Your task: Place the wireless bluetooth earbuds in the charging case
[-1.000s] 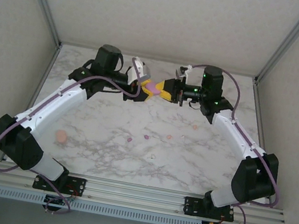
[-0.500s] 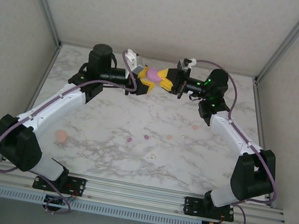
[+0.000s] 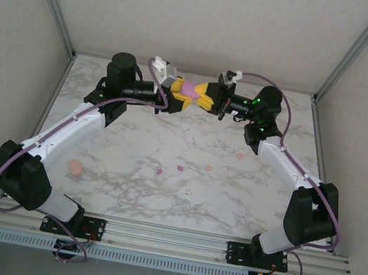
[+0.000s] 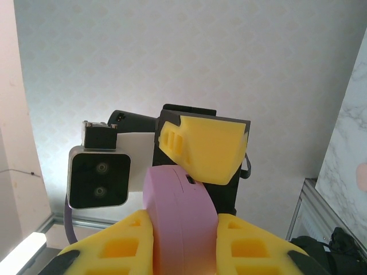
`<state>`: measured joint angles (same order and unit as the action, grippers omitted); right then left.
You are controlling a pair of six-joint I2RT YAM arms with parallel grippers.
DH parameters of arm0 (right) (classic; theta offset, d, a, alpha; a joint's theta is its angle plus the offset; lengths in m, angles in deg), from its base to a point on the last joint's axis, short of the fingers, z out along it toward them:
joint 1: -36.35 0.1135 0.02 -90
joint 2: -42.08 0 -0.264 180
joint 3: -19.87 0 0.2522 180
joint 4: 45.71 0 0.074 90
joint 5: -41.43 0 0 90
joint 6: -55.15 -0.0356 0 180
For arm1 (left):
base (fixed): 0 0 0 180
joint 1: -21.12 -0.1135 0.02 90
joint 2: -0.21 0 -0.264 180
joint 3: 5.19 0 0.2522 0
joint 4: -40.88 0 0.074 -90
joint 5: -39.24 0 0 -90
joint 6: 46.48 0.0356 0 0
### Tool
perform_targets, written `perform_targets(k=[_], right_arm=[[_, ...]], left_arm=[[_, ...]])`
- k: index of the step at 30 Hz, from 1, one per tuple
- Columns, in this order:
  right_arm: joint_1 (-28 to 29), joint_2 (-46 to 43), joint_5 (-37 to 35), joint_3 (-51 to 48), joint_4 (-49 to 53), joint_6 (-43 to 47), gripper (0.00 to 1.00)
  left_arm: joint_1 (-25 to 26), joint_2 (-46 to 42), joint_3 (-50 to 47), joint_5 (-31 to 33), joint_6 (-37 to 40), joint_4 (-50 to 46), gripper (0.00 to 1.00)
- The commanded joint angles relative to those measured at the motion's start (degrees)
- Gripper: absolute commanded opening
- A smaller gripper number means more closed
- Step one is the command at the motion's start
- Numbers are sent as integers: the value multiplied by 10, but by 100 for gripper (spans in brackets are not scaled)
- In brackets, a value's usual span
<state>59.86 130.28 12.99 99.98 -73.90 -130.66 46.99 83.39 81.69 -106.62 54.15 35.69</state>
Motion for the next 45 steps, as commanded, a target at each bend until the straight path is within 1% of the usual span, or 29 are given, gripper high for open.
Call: perform_targets(k=[1, 15, 19, 22, 24, 26, 30, 33, 34, 37, 39, 41, 42, 45], right_arm=[[0, 11, -3, -7, -20, -2, 14], [1, 15, -2, -2, -20, 8, 14], [0, 12, -3, -1, 6, 30, 14], [1, 12, -3, -3, 4, 30, 14], [1, 12, -4, -3, -2, 25, 14], [1, 13, -3, -3, -10, 19, 14], [0, 12, -4, -4, 12, 35, 15], [1, 3, -9, -5, 59, 70, 18], [1, -2, -12, -3, 82, 87, 22], [1, -20, -22, 12, 172, 154, 25], [1, -29, -24, 21, 205, 181, 31], [1, -38, -30, 37, 263, 221, 37], [1, -42, -35, 43, 292, 240, 42], [-1, -55, -42, 57, 346, 286, 43]], left_arm=[[1, -5, 16, -25, -7, 13, 46], [2, 0, 32, -29, -3, -20, 48], [2, 5, 37, -29, -8, -21, 48], [4, 8, 40, -29, -10, -21, 48], [3, 9, 43, -31, -6, -29, 46], [3, 10, 42, -29, -3, -34, 42], [4, 9, 43, -28, -4, -35, 38], [5, 6, 42, -22, 3, -46, 36], [6, 4, 41, -19, 7, -52, 34], [8, 0, 38, -14, 21, -71, 31], [9, -2, 33, -11, 22, -74, 30], [11, -3, 25, -8, 20, -70, 29], [12, -4, 22, -6, 17, -66, 29], [16, -7, 7, -1, 0, -41, 28]])
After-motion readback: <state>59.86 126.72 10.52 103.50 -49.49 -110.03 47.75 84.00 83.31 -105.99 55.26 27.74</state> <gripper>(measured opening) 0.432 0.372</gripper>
